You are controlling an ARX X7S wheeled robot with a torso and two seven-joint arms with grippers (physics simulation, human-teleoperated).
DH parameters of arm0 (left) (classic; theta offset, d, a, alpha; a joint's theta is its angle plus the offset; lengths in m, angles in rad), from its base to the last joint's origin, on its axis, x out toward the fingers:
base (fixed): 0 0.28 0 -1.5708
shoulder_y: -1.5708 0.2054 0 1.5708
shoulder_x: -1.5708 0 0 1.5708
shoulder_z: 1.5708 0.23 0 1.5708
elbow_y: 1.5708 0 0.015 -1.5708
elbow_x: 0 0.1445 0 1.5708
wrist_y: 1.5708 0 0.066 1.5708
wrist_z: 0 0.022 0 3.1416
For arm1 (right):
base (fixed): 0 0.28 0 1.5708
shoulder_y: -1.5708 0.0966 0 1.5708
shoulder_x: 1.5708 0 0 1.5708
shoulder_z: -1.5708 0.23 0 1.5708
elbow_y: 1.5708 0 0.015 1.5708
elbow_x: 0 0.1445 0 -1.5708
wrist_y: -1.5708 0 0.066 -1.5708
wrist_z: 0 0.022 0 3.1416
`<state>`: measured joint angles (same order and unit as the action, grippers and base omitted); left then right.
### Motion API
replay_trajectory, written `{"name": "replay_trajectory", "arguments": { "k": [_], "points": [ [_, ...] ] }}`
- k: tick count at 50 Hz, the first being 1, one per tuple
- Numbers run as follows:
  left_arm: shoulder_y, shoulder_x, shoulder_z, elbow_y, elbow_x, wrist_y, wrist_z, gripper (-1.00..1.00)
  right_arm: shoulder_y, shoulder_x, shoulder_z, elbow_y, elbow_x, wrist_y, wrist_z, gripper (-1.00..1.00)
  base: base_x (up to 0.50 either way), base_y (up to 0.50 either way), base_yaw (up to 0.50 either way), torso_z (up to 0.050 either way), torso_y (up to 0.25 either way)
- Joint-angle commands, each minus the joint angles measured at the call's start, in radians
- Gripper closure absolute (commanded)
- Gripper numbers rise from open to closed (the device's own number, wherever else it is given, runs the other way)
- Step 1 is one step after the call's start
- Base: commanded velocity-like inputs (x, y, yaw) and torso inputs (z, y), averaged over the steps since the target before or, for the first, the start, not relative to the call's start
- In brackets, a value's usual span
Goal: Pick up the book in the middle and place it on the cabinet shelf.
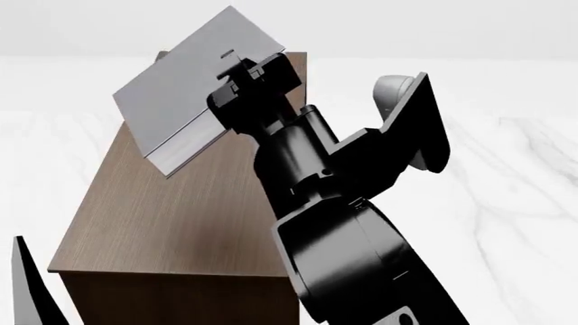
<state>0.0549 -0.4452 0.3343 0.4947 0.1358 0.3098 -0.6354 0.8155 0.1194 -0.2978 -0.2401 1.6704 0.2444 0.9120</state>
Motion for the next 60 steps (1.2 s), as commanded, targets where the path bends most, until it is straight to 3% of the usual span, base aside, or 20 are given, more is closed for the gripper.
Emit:
{"name": "replay_trajectory", "arguments": {
  "k": [1, 60],
  "points": [
    [0.001, 0.016, -0.026, 0.003, 0.000, 0.004, 0.020, -1.00, 0.016, -0.013, 0.005, -0.004, -0.047, -0.011, -0.046, 1.00, 0.00, 0.00, 0.00, 0.000, 0.000],
    [0.000, 0.006, -0.021, -0.013, 0.006, 0.015, 0.002, -1.00, -0.022, 0.011, -0.179, -0.063, -0.095, 0.016, 0.001, 1.00, 0.00, 0.00, 0.00, 0.000, 0.001]
  ]
}}
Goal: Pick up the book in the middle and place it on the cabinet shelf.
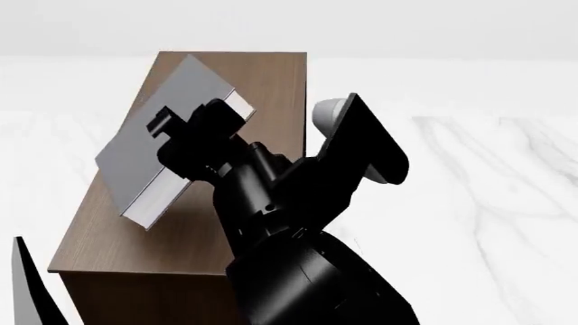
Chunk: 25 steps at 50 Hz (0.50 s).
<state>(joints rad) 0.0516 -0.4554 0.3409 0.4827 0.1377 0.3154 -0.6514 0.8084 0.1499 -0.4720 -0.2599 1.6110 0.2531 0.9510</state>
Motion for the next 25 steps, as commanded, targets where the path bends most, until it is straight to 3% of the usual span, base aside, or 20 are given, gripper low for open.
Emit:
{"name": "replay_trajectory", "arguments": {
  "k": [1, 25],
  "points": [
    [0.004, 0.015, -0.027, -0.002, 0.003, 0.011, 0.017, -1.00, -0.016, -0.019, -0.006, -0.042, -0.035, 0.007, -0.038, 1.00, 0.00, 0.00, 0.00, 0.000, 0.000],
    [0.005, 0.011, -0.023, -0.013, 0.000, 0.017, 0.012, -1.00, -0.049, -0.002, -0.007, 0.010, -0.029, -0.029, -0.060, 1.00, 0.00, 0.00, 0.00, 0.000, 0.001]
  ]
}}
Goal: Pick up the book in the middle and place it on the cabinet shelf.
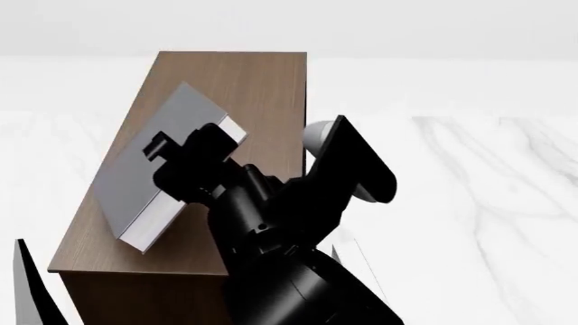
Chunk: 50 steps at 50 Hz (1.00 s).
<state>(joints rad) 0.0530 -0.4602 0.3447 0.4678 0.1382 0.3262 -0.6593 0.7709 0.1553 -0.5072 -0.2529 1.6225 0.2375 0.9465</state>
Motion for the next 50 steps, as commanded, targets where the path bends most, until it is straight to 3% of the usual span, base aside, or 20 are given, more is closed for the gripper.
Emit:
{"name": "replay_trajectory", "arguments": {
  "k": [1, 27, 28, 50],
  "points": [
    [0.003, 0.016, -0.027, 0.002, -0.001, 0.005, 0.020, -1.00, -0.013, -0.006, 0.027, 0.006, -0.039, -0.013, -0.054, 1.00, 0.00, 0.00, 0.00, 0.000, 0.000],
    [-0.003, 0.014, -0.019, -0.008, -0.011, 0.003, 0.019, -1.00, -0.027, 0.032, 0.001, 0.068, -0.085, -0.021, -0.033, 1.00, 0.00, 0.00, 0.00, 0.000, 0.000],
    [-0.003, 0.014, -0.019, -0.009, -0.012, 0.004, 0.019, -1.00, -0.026, 0.033, 0.003, 0.074, -0.091, -0.026, -0.045, -1.00, 0.00, 0.00, 0.00, 0.000, 0.000],
    [-0.004, 0.011, -0.016, -0.008, -0.011, -0.002, 0.016, -1.00, -0.021, 0.049, -0.010, 0.144, -0.122, -0.035, -0.053, -1.00, 0.00, 0.00, 0.00, 0.000, 0.000]
  ]
}}
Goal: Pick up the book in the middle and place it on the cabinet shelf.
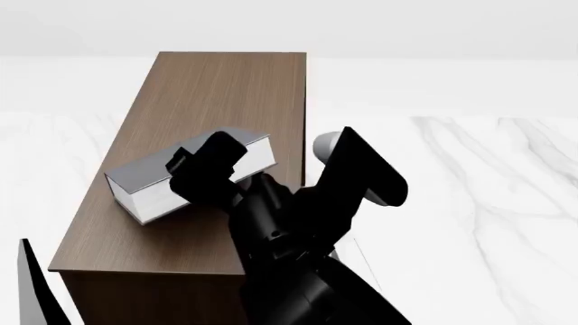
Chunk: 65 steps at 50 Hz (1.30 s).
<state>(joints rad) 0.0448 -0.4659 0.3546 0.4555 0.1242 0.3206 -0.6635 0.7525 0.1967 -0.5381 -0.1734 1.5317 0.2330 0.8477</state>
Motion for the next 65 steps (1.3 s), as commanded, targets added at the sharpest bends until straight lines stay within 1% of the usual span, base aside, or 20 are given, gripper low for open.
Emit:
{"name": "replay_trajectory", "arguments": {
  "k": [1, 7, 19, 24, 45, 54, 62, 65],
  "points": [
    [0.004, 0.016, -0.025, 0.005, 0.004, 0.003, 0.021, -1.00, -0.001, 0.008, 0.021, 0.065, -0.032, -0.031, 0.045, -1.00, 0.00, 0.00, 0.00, 0.000, 0.000],
    [0.004, 0.015, -0.025, 0.006, 0.004, 0.004, 0.019, -1.00, 0.016, 0.027, 0.031, 0.094, -0.136, -0.080, 0.076, -1.00, 0.00, 0.00, 0.00, 0.000, 0.000],
    [0.002, 0.015, -0.021, 0.002, 0.007, 0.004, 0.018, -1.00, 0.039, 0.082, 0.091, 0.160, -0.164, -0.124, 0.084, -1.00, 0.00, 0.00, 0.00, 0.000, 0.000],
    [0.002, 0.015, -0.017, 0.001, 0.010, 0.003, 0.018, -1.00, 0.033, 0.089, 0.097, 0.175, -0.160, -0.128, 0.085, -1.00, 0.00, 0.00, 0.00, 0.000, 0.000],
    [0.001, 0.015, -0.013, -0.001, 0.013, 0.005, 0.012, -1.00, -0.006, 0.144, 0.117, 0.119, -0.161, -0.134, 0.133, -1.00, 0.00, 0.00, 0.00, 0.000, 0.000],
    [0.002, 0.013, -0.016, 0.008, 0.008, 0.000, 0.010, -1.00, -0.078, 0.217, 0.118, 0.038, -0.211, -0.149, 0.133, -1.00, 0.00, 0.00, 0.00, 0.000, 0.000],
    [0.001, 0.011, -0.017, 0.012, 0.005, -0.003, 0.008, -1.00, -0.186, 0.311, 0.131, -0.057, -0.281, -0.182, 0.130, -1.00, 0.00, 0.00, 0.00, 0.000, 0.000],
    [0.000, 0.011, -0.018, 0.013, 0.004, -0.003, 0.008, -1.00, -0.210, 0.326, 0.132, -0.070, -0.307, -0.194, 0.127, -1.00, 0.00, 0.00, 0.00, 0.000, 0.000]
  ]
}}
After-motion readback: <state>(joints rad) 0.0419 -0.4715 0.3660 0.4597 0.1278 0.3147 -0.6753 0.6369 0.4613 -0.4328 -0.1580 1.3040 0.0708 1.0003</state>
